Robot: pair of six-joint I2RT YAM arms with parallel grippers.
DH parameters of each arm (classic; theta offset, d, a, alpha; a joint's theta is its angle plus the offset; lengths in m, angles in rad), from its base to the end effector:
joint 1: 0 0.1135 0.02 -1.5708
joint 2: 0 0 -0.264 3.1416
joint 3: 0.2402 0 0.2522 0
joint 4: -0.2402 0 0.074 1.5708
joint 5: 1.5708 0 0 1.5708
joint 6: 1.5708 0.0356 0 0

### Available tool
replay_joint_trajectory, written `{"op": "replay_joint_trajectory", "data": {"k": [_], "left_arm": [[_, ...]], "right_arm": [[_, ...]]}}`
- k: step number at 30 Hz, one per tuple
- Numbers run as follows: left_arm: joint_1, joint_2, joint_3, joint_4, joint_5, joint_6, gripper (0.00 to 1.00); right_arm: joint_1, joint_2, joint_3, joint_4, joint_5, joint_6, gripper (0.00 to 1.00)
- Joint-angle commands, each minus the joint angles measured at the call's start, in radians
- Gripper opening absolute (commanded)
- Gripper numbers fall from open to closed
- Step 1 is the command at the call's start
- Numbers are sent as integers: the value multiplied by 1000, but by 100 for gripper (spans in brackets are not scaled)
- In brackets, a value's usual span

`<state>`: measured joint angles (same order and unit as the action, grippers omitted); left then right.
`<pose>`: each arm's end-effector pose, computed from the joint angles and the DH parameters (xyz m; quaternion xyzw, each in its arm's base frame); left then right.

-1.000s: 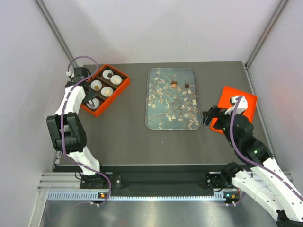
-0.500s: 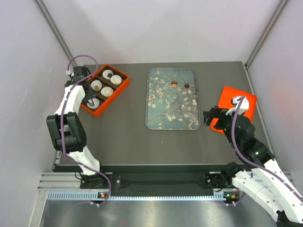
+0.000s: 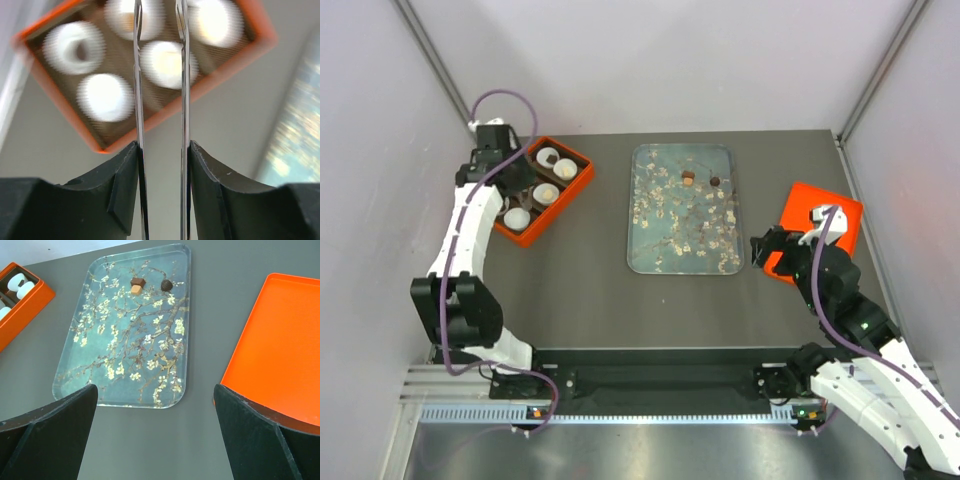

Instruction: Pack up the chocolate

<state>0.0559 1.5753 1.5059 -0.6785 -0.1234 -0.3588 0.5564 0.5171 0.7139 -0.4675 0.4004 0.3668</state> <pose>0.3491 0.0239 0.3460 -0.2125 0.8901 -0.0044 0.4031 0.1109 0.0526 0.3222 0.0460 0.7880 0.1224 0.6016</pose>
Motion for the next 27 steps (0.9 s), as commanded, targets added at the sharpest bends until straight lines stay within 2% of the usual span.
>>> {"op": "replay_joint_trajectory", "data": {"k": [1, 7, 13, 18, 27], "left_arm": [[-181, -78, 45, 54, 103, 40, 47], [-419, -34, 54, 112, 96, 38, 47], [-594, 69, 79, 220, 58, 85, 47], [-663, 184, 131, 278, -7, 158, 47], [-683, 429, 304, 304, 25, 155, 48]], "right_arm": [[11, -3, 44, 1, 14, 11, 100], [13, 0, 58, -13, 11, 15, 100], [13, 24, 71, -19, 9, 23, 100], [13, 23, 68, -20, 14, 21, 100], [13, 32, 82, -26, 21, 14, 100]]}}
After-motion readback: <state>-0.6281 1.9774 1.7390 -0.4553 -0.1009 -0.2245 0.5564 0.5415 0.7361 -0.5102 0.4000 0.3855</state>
